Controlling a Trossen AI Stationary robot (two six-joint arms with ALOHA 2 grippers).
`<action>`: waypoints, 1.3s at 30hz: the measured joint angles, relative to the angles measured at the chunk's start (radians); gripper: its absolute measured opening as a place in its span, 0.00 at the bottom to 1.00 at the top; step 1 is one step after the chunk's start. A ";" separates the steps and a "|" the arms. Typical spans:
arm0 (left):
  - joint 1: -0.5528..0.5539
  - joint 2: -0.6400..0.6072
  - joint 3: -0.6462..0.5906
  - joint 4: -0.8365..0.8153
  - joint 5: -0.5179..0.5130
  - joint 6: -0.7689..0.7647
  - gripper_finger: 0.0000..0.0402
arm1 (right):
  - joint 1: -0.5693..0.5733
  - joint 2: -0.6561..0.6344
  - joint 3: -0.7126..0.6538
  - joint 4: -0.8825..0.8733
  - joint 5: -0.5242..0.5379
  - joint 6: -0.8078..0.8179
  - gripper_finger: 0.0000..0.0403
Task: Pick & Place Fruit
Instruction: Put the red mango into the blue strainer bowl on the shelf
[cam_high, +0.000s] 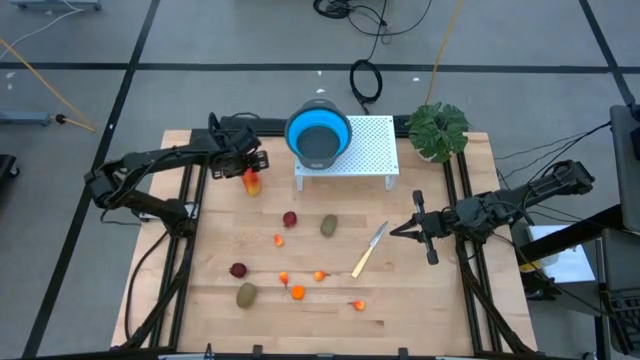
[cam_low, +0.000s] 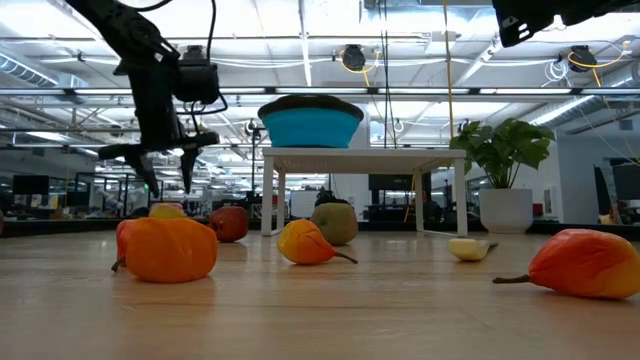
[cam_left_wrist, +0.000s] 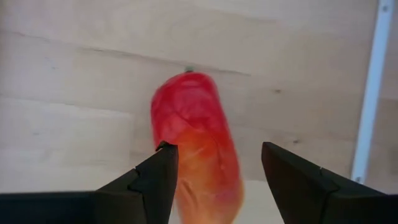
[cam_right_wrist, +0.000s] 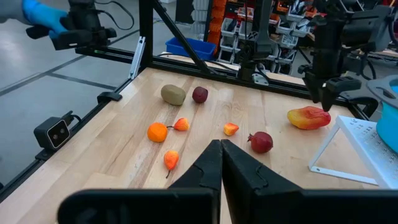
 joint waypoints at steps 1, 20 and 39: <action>0.002 0.000 -0.001 -0.002 -0.001 0.005 0.61 | 0.000 0.000 0.000 0.000 0.000 0.000 0.00; 0.003 0.057 -0.009 0.004 -0.056 -0.010 0.98 | 0.000 0.000 0.000 0.000 0.003 0.000 0.00; 0.001 0.239 -0.009 0.025 -0.010 -0.052 0.92 | 0.000 0.000 0.000 0.000 0.003 -0.001 0.00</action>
